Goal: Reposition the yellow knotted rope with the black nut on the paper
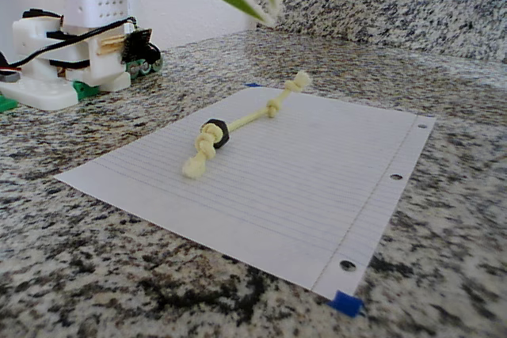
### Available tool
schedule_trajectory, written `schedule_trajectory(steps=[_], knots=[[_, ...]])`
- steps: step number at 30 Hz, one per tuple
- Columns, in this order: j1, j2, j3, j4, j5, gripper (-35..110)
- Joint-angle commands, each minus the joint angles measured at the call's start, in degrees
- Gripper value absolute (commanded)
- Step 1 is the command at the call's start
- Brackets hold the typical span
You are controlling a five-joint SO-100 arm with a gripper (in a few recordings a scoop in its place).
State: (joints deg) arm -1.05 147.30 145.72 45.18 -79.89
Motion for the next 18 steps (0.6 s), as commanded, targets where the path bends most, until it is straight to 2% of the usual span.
schedule_trajectory(steps=[1, 5, 11, 18], knots=[[0.5, 8.7, 3.1, 1.9, -4.0, 0], [1.3, 17.8, 9.0, 4.9, -5.7, 0], [2.7, 24.3, 12.1, 14.2, -15.6, 0], [3.9, 32.3, 18.0, 18.0, -17.1, 0]])
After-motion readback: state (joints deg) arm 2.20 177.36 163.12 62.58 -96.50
